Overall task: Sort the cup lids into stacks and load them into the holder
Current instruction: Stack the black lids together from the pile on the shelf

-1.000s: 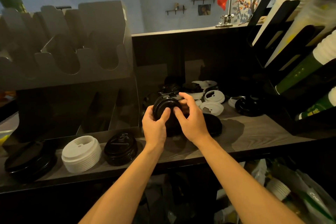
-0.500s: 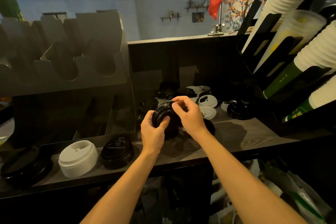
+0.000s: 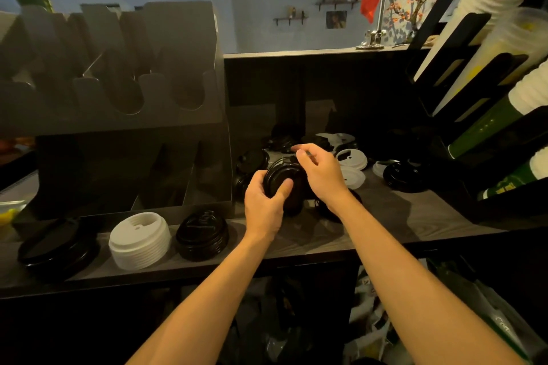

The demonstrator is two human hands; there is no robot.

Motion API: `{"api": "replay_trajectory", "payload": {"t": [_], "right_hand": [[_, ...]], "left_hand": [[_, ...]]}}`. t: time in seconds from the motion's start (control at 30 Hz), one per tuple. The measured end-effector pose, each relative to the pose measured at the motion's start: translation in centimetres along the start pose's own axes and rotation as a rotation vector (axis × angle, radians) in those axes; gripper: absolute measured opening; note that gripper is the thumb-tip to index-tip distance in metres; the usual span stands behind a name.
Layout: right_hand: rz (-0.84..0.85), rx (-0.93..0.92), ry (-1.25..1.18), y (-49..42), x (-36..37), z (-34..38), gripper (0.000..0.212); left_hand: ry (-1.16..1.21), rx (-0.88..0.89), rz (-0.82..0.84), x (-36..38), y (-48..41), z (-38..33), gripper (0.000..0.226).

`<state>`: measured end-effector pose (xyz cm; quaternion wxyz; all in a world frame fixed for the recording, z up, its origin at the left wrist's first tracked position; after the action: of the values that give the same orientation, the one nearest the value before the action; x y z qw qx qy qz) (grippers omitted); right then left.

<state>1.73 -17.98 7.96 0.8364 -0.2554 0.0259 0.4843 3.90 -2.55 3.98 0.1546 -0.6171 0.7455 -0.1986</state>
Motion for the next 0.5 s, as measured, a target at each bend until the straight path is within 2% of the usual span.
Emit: {"api": "replay_trajectory", "payload": {"t": [0.17,0.27,0.33,0.43,0.5], "right_hand": [[-0.182,-0.082,0.200,1.1,-3.6,-0.3,0.022],[-0.199,-0.102,0.404,2.4,-5.9,-1.7,0.021],[-0.086,-0.108,0.548,3.4,-6.2,-3.2,0.037],[0.187,0.043,0.750,4.8,-5.3,-5.9,0.071],[0.245,0.068,0.813,5.0,-4.7,-6.4,0.079]], "left_hand": [[0.003,-0.040,-0.011,-0.1,0.0,0.5,0.019],[0.049,-0.123,-0.019,-0.2,-0.3,1.4,0.017],[0.108,-0.171,-0.033,-0.2,-0.4,1.8,0.014],[0.121,-0.175,-0.021,0.2,-0.2,1.5,0.016],[0.100,-0.154,0.021,0.7,0.0,1.3,0.017]]}}
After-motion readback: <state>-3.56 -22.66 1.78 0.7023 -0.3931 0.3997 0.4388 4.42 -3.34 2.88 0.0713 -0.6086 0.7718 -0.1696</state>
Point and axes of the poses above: each hand's wrist, its own y-axis away from the middle knuckle, its own x-axis out of the palm, z = x × y, the point moved 7 cm from there along -y, towards the middle knuckle, and after that the axes turned 3 degrees about x, right-handed, at the moved point
